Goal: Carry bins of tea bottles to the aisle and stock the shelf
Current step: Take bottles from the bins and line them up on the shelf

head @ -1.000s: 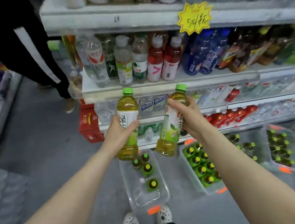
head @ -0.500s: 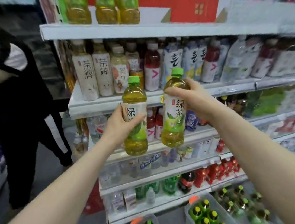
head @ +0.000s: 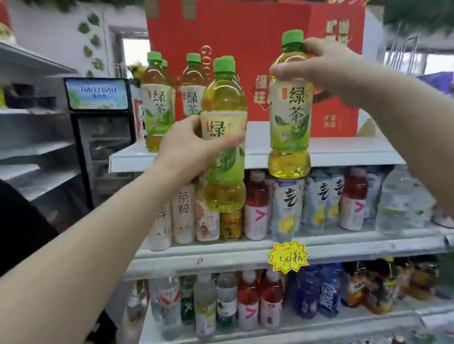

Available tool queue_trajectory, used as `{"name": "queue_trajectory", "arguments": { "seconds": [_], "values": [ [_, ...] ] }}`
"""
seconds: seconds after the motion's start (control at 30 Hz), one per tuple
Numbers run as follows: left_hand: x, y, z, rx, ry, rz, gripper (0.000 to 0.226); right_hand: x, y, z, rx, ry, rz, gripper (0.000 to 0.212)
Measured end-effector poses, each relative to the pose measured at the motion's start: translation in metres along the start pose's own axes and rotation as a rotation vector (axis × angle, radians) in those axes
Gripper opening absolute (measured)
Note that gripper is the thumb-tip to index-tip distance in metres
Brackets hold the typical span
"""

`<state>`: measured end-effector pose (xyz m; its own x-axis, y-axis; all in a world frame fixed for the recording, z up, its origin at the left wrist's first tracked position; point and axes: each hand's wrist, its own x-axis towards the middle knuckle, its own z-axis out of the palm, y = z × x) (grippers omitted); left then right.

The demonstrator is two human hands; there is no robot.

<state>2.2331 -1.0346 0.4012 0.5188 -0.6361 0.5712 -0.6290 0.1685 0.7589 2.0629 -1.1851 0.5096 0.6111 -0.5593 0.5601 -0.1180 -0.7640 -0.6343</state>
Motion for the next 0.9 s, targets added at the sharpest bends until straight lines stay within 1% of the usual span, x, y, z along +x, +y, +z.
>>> {"name": "queue_trajectory", "arguments": {
  "seconds": [0.13, 0.23, 0.33, 0.4, 0.63, 0.77, 0.9],
  "values": [
    [0.034, 0.016, 0.002, -0.024, 0.076, 0.0, 0.042, 0.049, 0.008, -0.003, -0.008, 0.033, -0.014, 0.047],
    [0.054, 0.015, 0.004, -0.052, 0.133, -0.003, 0.046, 0.088, 0.028, 0.006, 0.015, 0.072, -0.01, 0.048],
    [0.068, 0.013, 0.009, -0.034, 0.176, -0.012, 0.049, 0.121, 0.054, 0.02, 0.043, 0.118, -0.002, 0.064],
    [0.077, 0.009, 0.012, -0.017, 0.202, -0.019, 0.049, 0.137, 0.07, 0.03, 0.032, 0.118, -0.004, 0.073],
    [0.099, -0.003, 0.02, 0.017, 0.253, -0.026, 0.038, 0.19, 0.1, 0.057, -0.05, 0.091, -0.063, 0.075],
    [0.107, -0.01, 0.022, 0.046, 0.27, -0.039, 0.041, 0.212, 0.111, 0.07, -0.109, 0.107, -0.05, 0.078],
    [0.109, -0.012, 0.026, 0.041, 0.269, -0.057, 0.046, 0.225, 0.124, 0.077, -0.147, 0.125, -0.068, 0.088]
  ]
}}
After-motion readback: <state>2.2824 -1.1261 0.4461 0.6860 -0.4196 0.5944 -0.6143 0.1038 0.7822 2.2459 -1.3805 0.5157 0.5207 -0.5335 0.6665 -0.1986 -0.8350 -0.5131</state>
